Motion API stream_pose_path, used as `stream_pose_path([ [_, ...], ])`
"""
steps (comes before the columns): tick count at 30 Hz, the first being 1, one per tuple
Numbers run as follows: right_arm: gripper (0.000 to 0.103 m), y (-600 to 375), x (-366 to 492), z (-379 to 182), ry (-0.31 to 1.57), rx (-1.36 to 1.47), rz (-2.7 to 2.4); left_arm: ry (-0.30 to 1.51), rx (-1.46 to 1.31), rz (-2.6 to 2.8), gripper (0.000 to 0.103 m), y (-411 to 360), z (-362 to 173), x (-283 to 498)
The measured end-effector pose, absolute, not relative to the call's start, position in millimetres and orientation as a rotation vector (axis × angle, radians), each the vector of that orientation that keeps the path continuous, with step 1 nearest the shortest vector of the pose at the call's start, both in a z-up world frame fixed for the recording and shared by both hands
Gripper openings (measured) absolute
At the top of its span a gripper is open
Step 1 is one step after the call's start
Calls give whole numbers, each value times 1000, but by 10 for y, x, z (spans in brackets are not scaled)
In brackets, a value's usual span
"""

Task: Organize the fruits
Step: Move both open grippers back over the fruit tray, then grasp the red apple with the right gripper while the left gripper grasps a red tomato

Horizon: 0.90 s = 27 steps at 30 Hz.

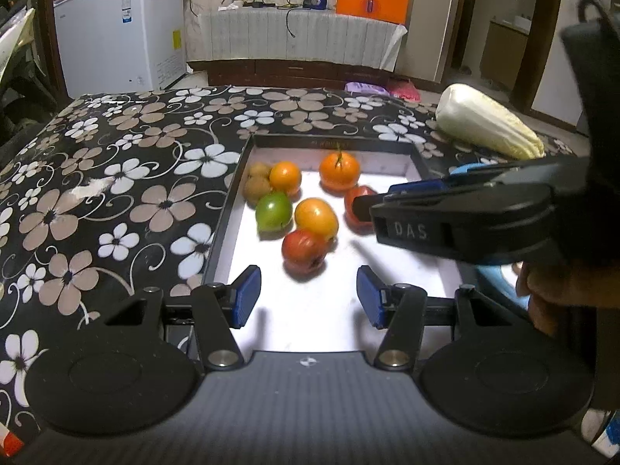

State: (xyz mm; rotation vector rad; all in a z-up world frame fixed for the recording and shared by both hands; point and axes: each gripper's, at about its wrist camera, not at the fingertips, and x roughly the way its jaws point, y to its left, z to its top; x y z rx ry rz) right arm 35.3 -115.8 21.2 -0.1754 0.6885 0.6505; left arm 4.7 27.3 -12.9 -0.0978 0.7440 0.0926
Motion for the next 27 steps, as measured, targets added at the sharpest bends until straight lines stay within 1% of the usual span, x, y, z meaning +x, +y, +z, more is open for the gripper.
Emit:
stream_pose_path([
  [5, 33, -1102, 406, 126, 715, -227, 616, 752, -94, 78, 61, 310, -151, 6],
  [6, 37, -1089, 417, 113, 718, -227, 616, 753, -97, 77, 61, 322, -155, 0],
  [7, 44, -1069, 429, 101, 721, -228, 615, 754, -98, 78, 61, 327, -157, -3],
  [8, 45, -1046, 433, 90, 720, -234, 611, 756, -100, 78, 61, 333, -156, -2],
  [15, 45, -959, 507, 24, 734, -259, 573, 762, -103, 86, 61, 397, -161, 36],
  [18, 42, -926, 513, 2, 741, -269, 574, 767, -101, 93, 61, 418, -167, 73],
  [19, 38, -935, 521, 10, 744, -252, 577, 769, -98, 94, 61, 418, -171, 88],
  [27, 38, -1045, 486, 156, 712, -174, 596, 764, -46, 111, 61, 379, -191, 235],
])
